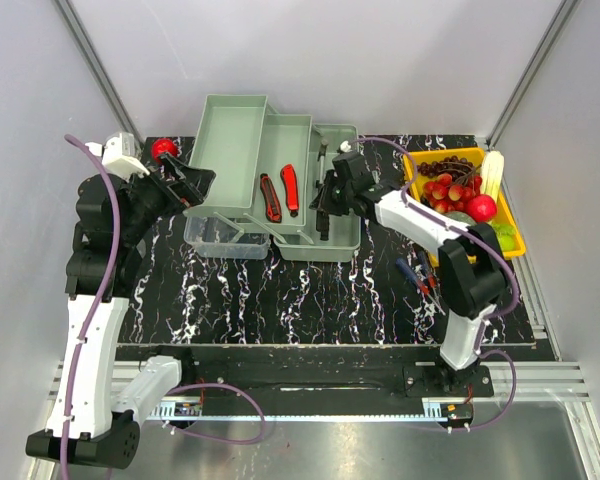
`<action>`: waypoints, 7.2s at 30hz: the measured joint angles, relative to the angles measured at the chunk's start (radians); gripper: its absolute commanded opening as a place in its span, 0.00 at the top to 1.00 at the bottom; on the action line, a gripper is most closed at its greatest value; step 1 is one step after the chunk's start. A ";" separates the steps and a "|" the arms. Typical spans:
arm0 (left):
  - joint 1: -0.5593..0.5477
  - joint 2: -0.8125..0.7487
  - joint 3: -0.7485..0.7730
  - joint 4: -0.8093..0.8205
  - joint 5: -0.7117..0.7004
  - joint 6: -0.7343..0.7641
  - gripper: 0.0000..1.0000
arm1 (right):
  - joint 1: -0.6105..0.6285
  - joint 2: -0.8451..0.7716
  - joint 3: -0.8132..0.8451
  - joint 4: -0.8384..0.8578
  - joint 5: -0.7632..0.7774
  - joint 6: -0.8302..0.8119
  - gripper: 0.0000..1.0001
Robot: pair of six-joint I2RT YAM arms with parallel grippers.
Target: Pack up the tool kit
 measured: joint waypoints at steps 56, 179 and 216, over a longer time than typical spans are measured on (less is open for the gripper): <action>-0.004 0.029 0.115 -0.100 -0.089 0.140 0.01 | -0.055 -0.754 -0.497 -0.301 0.405 0.073 0.24; -0.609 0.480 0.136 0.210 0.314 -0.018 1.00 | -0.103 -0.627 -0.179 0.153 -0.436 0.071 0.21; -0.110 0.958 0.710 -0.442 -0.236 0.410 0.90 | -0.102 -0.723 -0.498 -0.513 0.512 0.185 0.06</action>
